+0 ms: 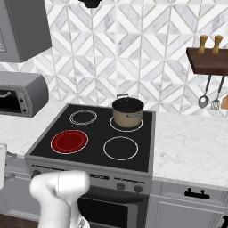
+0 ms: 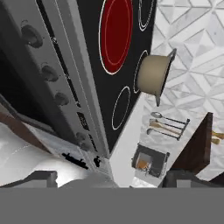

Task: Turn off the front left burner of the stove.

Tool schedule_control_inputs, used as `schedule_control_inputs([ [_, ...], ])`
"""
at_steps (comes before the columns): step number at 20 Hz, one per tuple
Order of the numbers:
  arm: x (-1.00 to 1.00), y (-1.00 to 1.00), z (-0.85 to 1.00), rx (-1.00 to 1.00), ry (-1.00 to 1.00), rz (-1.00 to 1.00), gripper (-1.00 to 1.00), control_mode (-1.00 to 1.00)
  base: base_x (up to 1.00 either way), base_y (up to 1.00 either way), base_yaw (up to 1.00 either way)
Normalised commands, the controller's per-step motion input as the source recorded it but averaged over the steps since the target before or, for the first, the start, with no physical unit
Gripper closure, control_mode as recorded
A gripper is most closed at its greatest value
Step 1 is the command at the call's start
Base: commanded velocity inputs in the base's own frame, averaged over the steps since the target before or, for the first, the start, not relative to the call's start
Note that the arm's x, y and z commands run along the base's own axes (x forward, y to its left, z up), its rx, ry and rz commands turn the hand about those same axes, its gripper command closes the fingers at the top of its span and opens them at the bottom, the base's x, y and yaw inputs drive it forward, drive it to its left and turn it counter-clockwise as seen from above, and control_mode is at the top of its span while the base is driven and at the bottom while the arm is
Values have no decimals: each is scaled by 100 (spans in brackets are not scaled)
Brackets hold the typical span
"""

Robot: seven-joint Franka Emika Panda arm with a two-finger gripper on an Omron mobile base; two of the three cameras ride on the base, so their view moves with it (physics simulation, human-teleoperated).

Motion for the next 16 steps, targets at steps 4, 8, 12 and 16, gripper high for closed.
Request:
schedule_control_inputs([
  [4,-18,69,-84,-34,-23,3,-100,-100,0,0,0],
  [8,0,29,-48,0,-31,-1,-100,-100,0,0,0],
  [12,0,44,-36,20,-21,-4,-100,-100,0,0,0],
  [16,11,35,-22,36,-13,-2,-100,-100,0,0,0],
])
